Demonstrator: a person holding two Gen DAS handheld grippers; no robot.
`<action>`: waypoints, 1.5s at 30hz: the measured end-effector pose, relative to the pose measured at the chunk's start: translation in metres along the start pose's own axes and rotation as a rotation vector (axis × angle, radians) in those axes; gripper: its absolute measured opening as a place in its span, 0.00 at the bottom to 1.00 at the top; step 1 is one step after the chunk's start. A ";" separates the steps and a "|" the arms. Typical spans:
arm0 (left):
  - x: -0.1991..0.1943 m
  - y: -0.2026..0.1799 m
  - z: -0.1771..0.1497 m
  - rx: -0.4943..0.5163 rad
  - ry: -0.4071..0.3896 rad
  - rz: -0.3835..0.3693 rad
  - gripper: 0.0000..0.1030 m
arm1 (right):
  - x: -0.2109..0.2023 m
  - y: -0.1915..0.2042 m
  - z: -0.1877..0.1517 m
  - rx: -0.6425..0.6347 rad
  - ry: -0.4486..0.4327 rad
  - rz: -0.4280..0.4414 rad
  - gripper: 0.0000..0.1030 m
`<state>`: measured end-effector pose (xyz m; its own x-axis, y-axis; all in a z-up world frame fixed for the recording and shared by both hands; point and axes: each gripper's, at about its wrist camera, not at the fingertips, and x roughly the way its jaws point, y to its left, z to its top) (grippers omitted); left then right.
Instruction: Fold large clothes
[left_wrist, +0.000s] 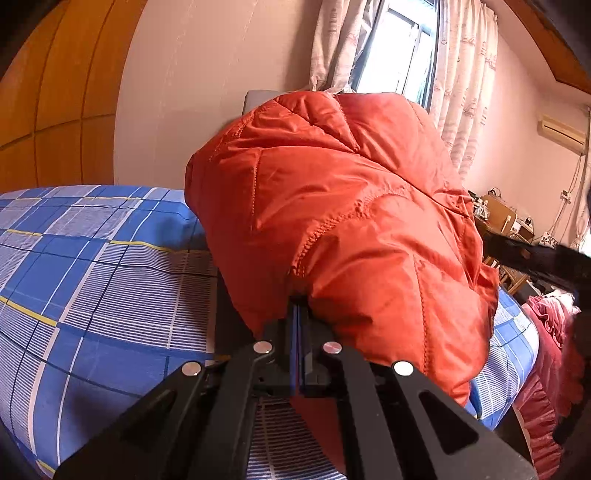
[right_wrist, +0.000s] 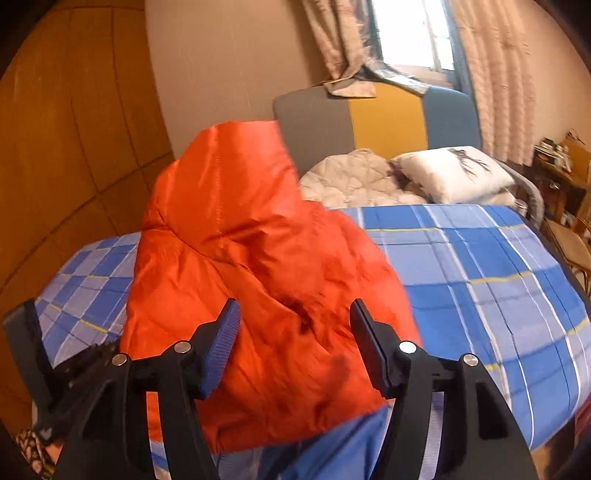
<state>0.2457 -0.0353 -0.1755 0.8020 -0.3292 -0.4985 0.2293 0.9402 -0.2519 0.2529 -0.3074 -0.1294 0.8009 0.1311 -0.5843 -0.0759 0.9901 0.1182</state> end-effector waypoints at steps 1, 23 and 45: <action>0.000 -0.001 0.000 0.004 0.001 0.002 0.00 | 0.010 0.004 0.005 -0.008 0.017 0.006 0.60; 0.008 0.001 -0.040 0.002 0.096 -0.017 0.05 | 0.090 -0.108 -0.017 0.210 0.159 -0.129 0.06; 0.013 -0.029 0.009 -0.233 0.087 -0.284 0.73 | 0.090 -0.138 -0.011 0.262 0.181 -0.015 0.67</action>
<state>0.2549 -0.0659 -0.1672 0.6723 -0.5898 -0.4474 0.2965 0.7683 -0.5673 0.3288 -0.4319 -0.2066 0.6803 0.1463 -0.7182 0.1096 0.9486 0.2970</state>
